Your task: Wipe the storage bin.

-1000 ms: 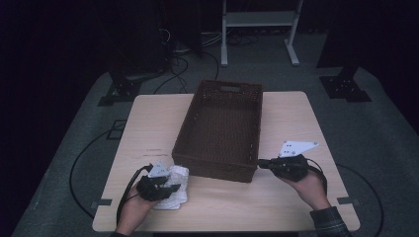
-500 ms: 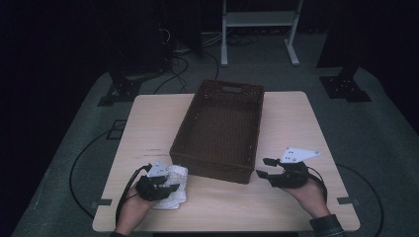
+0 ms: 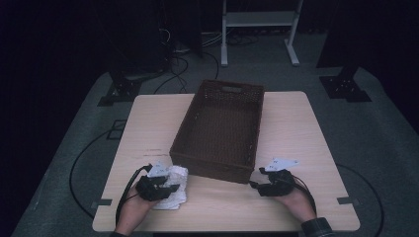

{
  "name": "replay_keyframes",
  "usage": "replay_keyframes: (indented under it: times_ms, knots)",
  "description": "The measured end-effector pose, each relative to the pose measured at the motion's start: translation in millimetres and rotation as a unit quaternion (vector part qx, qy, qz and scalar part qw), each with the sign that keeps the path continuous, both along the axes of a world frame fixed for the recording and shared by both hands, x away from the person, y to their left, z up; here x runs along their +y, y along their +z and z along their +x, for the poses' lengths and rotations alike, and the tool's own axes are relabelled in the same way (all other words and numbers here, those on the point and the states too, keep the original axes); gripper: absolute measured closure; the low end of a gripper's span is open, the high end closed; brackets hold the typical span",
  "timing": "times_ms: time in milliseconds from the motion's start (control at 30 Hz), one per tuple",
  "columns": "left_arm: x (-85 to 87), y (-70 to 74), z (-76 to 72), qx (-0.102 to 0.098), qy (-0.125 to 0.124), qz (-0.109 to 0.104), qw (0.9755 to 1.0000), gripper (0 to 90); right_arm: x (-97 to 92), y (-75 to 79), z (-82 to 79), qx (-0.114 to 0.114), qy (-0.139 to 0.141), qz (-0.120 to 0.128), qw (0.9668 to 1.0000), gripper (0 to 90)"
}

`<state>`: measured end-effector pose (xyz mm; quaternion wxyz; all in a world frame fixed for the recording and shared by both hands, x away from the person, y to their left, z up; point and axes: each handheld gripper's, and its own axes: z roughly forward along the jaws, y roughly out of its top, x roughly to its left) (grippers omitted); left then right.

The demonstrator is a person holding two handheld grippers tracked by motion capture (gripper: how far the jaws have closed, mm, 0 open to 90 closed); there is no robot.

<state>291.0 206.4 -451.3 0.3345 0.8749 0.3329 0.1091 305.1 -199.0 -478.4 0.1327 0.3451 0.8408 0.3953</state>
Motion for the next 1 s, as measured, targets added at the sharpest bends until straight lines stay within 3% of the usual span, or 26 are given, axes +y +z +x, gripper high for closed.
replay_keyframes:
  times_ms: [233,300,567,767,1000]
  knots:
    - [-0.1,-0.8,0.6,0.001,0.000,0.000,1.0000,68.2,8.2,-10.1,3.9,0.019,0.007,0.009,0.9998,29.9]
    - [-0.1,-1.1,0.5,0.001,0.000,0.000,1.0000,68.1,15.6,-14.2,4.8,0.005,0.002,-0.006,1.0000,29.9]
    - [-0.2,-1.5,0.7,0.002,0.000,0.000,1.0000,68.2,23.2,-21.2,6.6,-0.003,-0.008,-0.006,0.9999,29.6]
    - [-0.1,-2.0,1.2,0.004,0.000,-0.003,1.0000,67.9,32.4,-23.1,6.0,-0.020,-0.016,-0.025,0.9994,28.6]
    - [0.7,0.0,0.4,-0.001,0.002,-0.004,1.0000,67.9,31.4,-23.4,7.5,-0.012,-0.014,-0.018,0.9997,30.6]
